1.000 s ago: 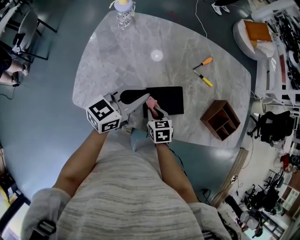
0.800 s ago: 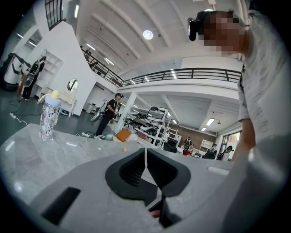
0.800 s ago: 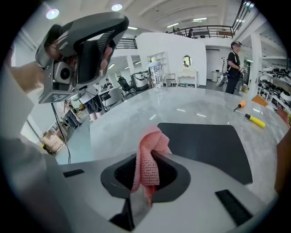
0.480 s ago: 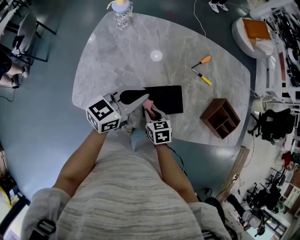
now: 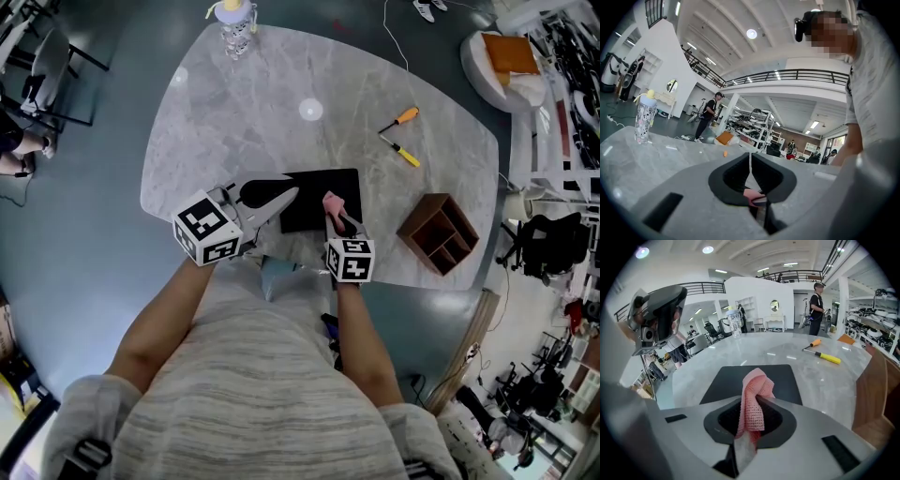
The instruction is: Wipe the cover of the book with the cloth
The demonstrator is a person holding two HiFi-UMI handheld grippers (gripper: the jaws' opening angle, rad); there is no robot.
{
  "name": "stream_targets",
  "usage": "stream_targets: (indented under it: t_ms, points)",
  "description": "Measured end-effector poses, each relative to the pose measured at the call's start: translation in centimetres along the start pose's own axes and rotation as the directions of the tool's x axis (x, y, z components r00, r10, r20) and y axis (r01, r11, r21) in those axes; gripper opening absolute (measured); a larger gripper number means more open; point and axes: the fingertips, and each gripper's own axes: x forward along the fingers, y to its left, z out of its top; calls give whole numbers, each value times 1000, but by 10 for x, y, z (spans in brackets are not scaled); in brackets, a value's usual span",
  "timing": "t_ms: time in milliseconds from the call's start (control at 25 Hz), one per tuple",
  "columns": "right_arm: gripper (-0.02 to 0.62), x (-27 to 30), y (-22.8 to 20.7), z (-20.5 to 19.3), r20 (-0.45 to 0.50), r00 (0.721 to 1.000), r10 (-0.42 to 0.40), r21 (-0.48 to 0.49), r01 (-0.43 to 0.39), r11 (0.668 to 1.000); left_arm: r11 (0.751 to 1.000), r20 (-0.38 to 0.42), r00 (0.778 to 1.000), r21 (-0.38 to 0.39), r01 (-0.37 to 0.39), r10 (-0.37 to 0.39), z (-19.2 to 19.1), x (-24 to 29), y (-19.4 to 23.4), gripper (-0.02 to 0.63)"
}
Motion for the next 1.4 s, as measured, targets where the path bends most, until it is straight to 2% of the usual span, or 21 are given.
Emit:
stream_targets:
  t_ms: [320, 520, 720, 1000, 1240, 1400]
  points:
    - [50, -12, -55, -6, -14, 995, -98, 23, 99, 995, 1000, -3, 1000, 13, -6, 6, 6, 3, 3, 26]
    - [49, -15, -62, -5, -13, 993, -114, 32, 115, 993, 1000, -4, 1000, 27, -8, 8, 12, 3, 5, 26]
    - [49, -24, -59, 8, 34, 994, -102, 65, 100, 993, 999, 2, 1000, 33, -13, 13, 18, 1, 7, 26]
    - [51, -61, -43, 45, 177, 981, -79, 146, 54, 988, 999, 11, 1000, 52, 5, -6, 29, -7, 4, 26]
    - [51, -109, -23, 86, 327, 944, -50, 187, -13, 982, 997, 46, 999, 73, 22, -26, 50, -17, -4, 26]
    - [51, -140, -8, 110, 420, 907, -35, 210, -60, 976, 994, 65, 996, 99, 50, -57, 65, -20, -17, 26]
